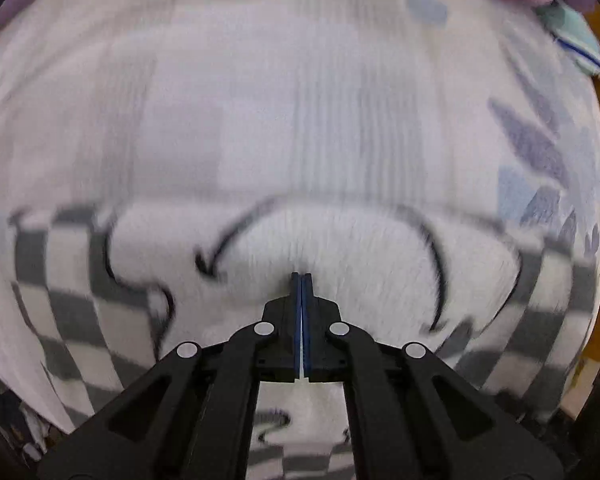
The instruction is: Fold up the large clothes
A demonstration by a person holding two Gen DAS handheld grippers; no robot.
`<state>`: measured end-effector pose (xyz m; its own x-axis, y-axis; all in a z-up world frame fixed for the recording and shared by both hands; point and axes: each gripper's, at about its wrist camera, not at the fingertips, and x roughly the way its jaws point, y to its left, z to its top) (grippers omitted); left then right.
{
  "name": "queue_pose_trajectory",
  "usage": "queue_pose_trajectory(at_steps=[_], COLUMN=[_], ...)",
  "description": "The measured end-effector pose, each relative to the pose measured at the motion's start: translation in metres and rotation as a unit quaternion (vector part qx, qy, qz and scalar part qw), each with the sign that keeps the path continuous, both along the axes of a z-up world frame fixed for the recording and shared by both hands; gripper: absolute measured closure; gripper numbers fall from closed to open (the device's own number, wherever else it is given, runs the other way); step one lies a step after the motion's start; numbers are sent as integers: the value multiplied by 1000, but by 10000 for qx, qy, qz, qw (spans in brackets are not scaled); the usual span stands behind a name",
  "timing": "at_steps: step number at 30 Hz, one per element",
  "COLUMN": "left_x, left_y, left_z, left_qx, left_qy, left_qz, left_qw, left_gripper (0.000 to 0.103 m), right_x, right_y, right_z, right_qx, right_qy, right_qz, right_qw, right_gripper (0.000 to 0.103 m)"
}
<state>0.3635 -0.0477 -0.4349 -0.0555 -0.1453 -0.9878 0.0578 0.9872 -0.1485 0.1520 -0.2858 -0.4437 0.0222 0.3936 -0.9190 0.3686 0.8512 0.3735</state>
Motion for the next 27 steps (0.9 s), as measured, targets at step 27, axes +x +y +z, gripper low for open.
queue_pose_trajectory(at_steps=[27], left_x=[-238], left_y=[-4], left_z=[7], left_qx=[414], left_qy=[735], left_qz=[597], left_qw=[9946], left_gripper=[102], right_x=[1], right_y=[-3], right_z=[-2], right_qx=[-60], right_qy=[154], right_qz=[273], right_qw=[9995], right_gripper=[61])
